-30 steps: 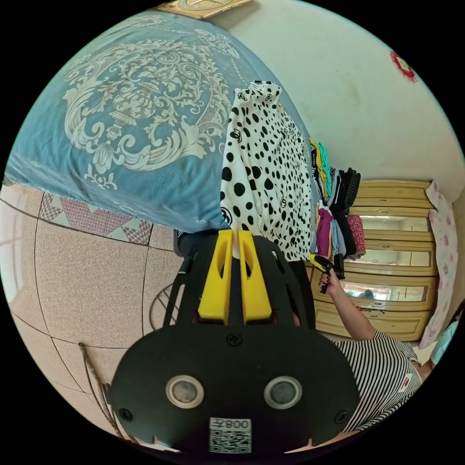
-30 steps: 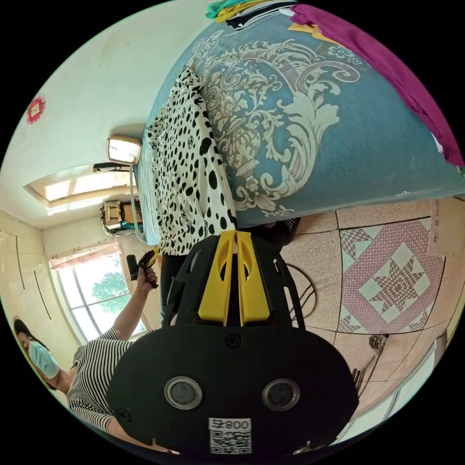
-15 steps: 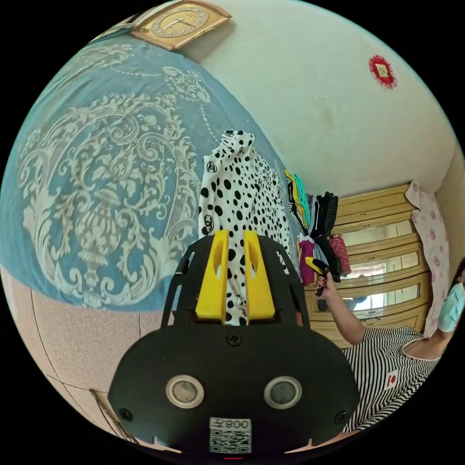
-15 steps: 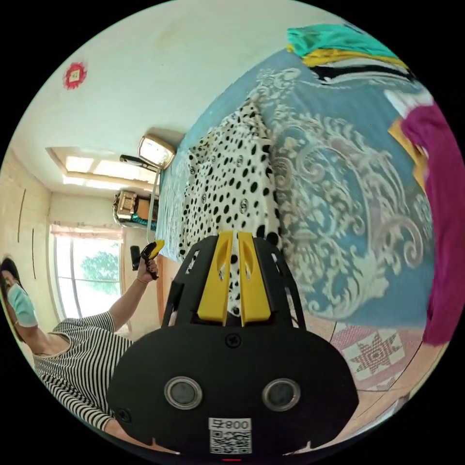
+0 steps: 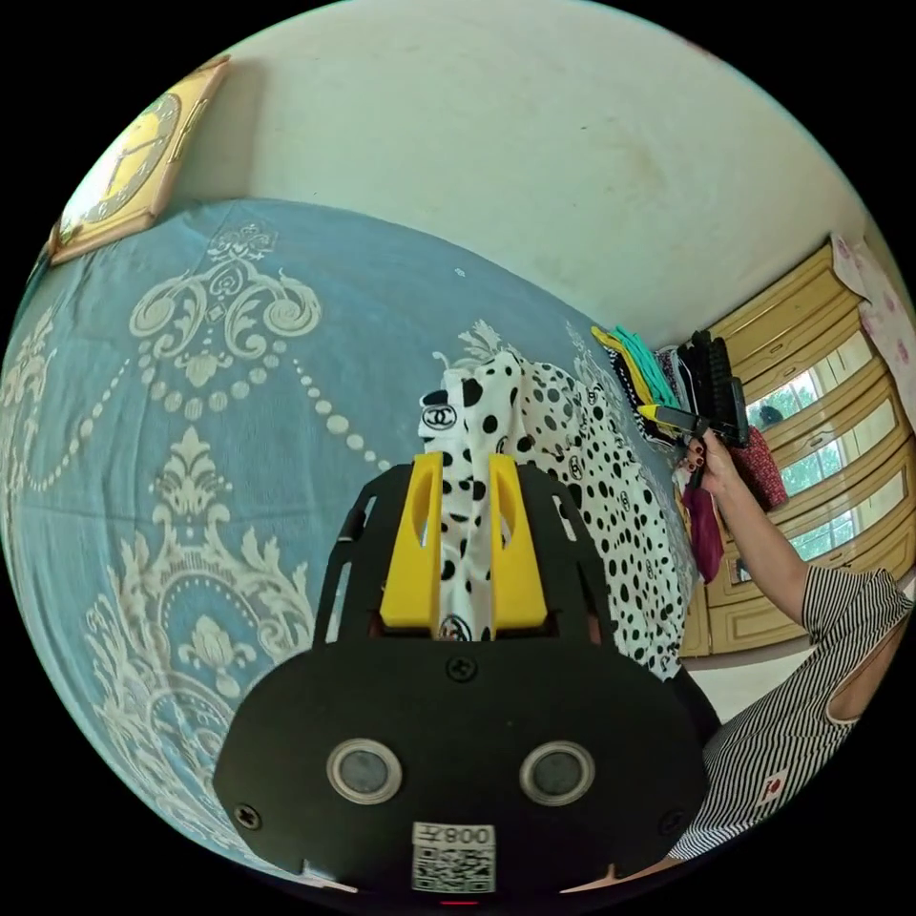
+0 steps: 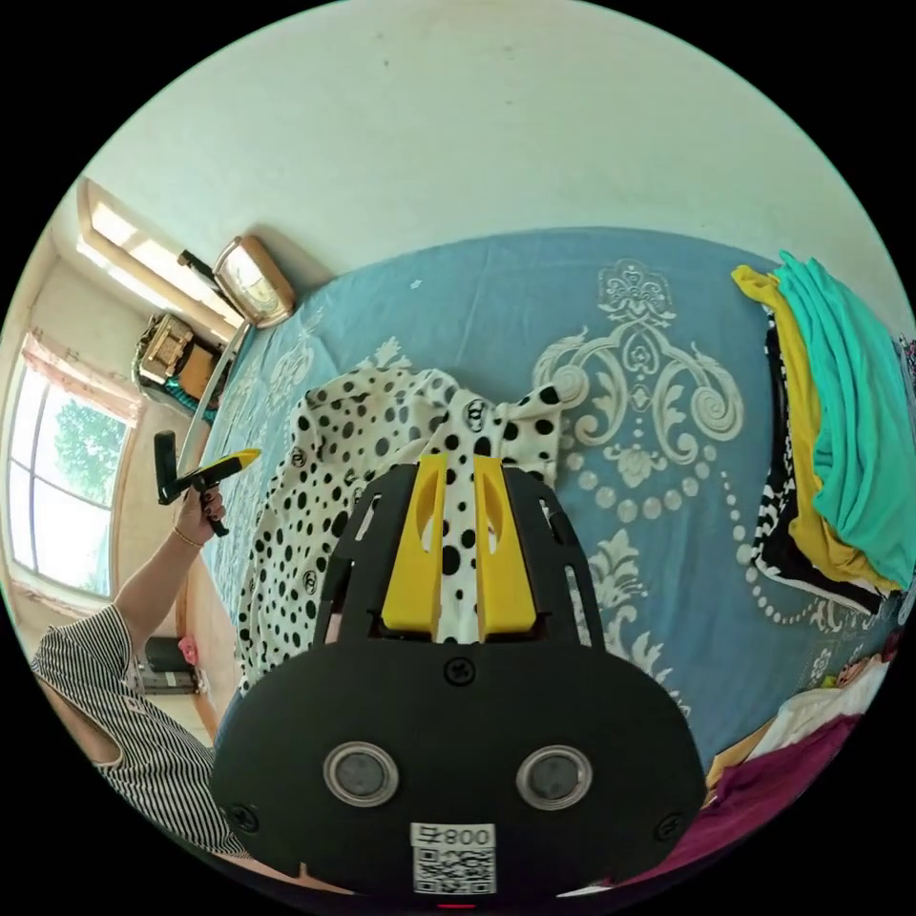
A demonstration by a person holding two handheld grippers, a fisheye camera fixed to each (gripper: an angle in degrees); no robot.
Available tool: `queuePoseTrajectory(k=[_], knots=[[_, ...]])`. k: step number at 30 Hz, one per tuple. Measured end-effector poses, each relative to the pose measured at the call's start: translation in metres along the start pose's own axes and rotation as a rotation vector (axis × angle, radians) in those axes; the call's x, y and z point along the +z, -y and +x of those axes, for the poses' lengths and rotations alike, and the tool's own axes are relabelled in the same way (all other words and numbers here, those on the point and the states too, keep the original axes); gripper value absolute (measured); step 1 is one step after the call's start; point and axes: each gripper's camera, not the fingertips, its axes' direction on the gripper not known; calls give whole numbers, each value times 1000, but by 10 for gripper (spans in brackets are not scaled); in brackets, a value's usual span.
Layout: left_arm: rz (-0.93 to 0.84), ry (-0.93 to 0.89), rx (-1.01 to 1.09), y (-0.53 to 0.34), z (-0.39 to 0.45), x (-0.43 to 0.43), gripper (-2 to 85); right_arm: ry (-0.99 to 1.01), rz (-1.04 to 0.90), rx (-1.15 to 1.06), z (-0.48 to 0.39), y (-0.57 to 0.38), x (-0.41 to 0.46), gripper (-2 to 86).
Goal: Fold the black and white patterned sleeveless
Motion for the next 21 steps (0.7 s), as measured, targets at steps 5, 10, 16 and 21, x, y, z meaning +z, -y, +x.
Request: queuePoseTrajectory(k=[5,10,16,21], knots=[[-42,-9,45,81,-15,37,77,-26,18,92,50,7,26,80],[-131,-89,28,136,-21,85,44,-1,-33,111,58,11,81,62],[0,-111,42,145,-2,48,12,125,5,142,62,-13,83,12],[135,-63,174,118,40,-33,4,196,235,-9,23,-83,4,5]])
